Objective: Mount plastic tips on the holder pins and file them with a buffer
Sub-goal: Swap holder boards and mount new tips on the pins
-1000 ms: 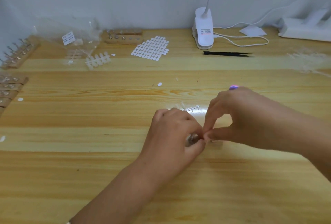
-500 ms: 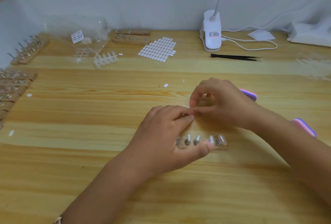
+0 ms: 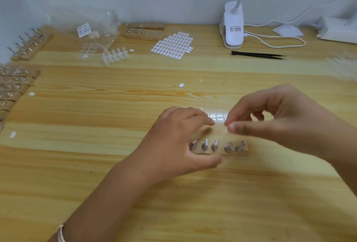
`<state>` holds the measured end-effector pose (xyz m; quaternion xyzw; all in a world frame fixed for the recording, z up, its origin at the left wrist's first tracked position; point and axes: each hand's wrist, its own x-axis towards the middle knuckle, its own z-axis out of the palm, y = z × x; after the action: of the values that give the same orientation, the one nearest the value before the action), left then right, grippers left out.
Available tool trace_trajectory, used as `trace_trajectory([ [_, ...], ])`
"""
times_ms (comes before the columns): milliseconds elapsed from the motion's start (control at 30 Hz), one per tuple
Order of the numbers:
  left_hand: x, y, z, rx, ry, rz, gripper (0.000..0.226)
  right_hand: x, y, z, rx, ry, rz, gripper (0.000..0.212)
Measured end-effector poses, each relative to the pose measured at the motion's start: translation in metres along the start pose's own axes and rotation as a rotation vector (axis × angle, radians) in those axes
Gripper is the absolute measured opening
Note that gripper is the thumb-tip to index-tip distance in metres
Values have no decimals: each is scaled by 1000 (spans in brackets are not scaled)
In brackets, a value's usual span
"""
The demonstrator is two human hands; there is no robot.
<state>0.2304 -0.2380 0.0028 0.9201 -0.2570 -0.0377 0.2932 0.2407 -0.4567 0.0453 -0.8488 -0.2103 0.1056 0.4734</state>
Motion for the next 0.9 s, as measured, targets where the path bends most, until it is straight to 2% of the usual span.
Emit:
trace_trajectory([
  [67,1,-2,0,-58,44,11,41,-3,3,7,-61,-68,36,5],
  [133,2,-2,2,-110,82,11,26,-2,5,11,-86,-73,55,11],
  [300,3,0,8,-153,100,9,12,6,5,13,-32,-144,84,10],
  [667,5,1,10,-201,88,-35,12,12,3,16,3,-174,174,13],
  [767,6,0,11,-200,86,-40,12,12,-1,20,-136,-167,141,5],
  [900,6,3,10,-212,90,-50,12,12,-7,23,-314,-159,97,9],
])
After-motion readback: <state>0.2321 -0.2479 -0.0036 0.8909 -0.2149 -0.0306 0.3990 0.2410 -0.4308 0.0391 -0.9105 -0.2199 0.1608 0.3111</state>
